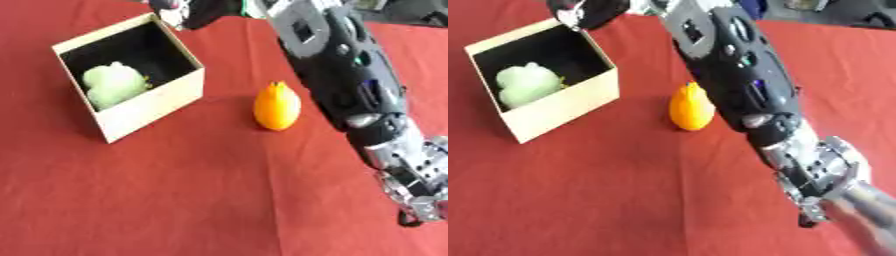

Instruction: Pick up objects on the table and place them in the box.

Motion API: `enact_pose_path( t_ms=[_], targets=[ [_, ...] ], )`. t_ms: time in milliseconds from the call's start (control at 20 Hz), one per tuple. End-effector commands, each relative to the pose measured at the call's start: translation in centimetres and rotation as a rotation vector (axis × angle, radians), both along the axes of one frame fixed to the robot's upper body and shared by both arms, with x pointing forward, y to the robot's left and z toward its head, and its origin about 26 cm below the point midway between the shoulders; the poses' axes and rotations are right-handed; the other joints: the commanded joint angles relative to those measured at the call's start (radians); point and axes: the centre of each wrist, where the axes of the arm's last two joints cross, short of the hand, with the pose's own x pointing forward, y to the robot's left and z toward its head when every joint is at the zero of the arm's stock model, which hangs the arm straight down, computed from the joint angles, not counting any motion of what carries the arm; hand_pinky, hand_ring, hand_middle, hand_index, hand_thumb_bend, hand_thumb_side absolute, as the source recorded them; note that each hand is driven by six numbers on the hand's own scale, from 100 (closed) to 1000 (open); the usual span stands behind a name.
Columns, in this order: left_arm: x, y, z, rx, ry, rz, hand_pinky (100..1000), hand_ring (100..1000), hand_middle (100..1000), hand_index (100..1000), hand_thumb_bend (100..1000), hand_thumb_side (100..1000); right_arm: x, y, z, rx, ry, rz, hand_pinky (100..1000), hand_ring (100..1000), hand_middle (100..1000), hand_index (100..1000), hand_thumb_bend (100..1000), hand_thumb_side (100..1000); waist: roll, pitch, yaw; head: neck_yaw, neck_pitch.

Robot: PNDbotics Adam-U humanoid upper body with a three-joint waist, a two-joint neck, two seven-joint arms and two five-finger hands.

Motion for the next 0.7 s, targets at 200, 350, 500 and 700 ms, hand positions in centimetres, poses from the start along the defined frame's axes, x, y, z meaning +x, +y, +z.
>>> enact_pose_path(
  t_ms=[200, 350, 500, 700],
  targets=[
    [-0.2, 0.3, 0.9, 0.015, -0.032, 0.018, 705, 791, 795, 818, 103, 748, -4.4, -4.2, 0.8, -0.035, -0.050, -0.062, 880, 915, 811, 993, 100, 451, 0.004, -0.012, -0.011, 0.016, -0.012],
    [-0.2, 0.3, 1.0, 0.017, -0.035, 0.020, 705, 791, 796, 818, 102, 748, -5.7, -5.4, -0.3, -0.070, -0.026, -0.087, 882, 918, 814, 1000, 100, 479, 0.002, -0.008, -0.014, 0.021, -0.014],
    [-0.2, 0.3, 1.0, 0.017, -0.037, 0.022, 705, 791, 796, 818, 102, 748, -6.7, -6.0, -1.3, -0.111, -0.004, -0.097, 884, 921, 813, 1000, 142, 488, 0.001, -0.005, -0.015, 0.023, -0.016],
    [-0.2, 0.3, 1.0, 0.017, -0.038, 0.022, 705, 791, 796, 817, 101, 748, -7.3, -6.7, -2.5, -0.153, 0.041, -0.117, 886, 918, 818, 1000, 202, 496, 0.002, -0.001, -0.014, 0.025, -0.017]
  ],
)
